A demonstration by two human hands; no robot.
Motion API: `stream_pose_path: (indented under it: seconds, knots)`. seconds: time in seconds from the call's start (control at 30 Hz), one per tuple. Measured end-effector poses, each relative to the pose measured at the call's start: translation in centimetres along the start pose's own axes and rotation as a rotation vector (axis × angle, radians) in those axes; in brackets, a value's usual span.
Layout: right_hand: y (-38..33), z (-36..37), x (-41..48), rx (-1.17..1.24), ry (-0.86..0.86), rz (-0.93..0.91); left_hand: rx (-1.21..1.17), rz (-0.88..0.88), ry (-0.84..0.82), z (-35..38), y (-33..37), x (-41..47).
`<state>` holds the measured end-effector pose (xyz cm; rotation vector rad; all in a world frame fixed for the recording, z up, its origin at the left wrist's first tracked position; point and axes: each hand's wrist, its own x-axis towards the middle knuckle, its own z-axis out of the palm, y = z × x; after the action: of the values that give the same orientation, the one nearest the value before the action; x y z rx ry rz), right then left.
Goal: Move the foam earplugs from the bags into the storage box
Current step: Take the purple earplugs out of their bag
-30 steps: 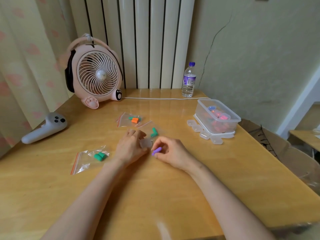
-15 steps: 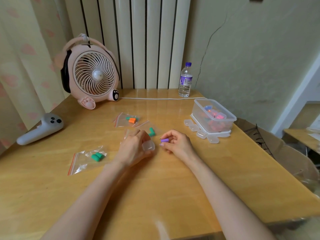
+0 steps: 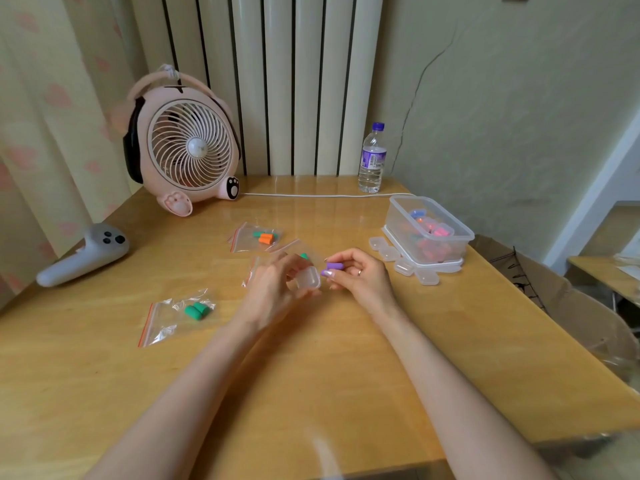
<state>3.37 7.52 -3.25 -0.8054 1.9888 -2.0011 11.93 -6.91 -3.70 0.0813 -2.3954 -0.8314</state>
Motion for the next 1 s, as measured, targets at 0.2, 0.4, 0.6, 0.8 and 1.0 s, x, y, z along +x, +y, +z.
stream_pose_path:
  seconds: [0.2,0.4,0.6,0.8,1.0]
  knots:
    - [-0.6,0.0,-0.3,0.011,0.015,-0.116,-0.048,-0.006,-0.058,0.1,0.1,-0.3]
    - [0.6,0.1,-0.2,-0.277,-0.004,-0.145,-0.242,-0.021,-0.085,0.1,0.7,-0.5]
    - [0.3,0.1,0.1,-0.367,0.017,-0.228,-0.337,-0.054,-0.096,0.1,0.3,-0.3]
    - [0.7,0.0,0.2,-0.413,0.001,-0.177,-0.413,-0.055,-0.143,0.3,0.3,-0.4]
    - [-0.5,0.0,0.0,-0.070,-0.026,0.081,-0.346,-0.040,-0.081,0.4,0.2,-0.2]
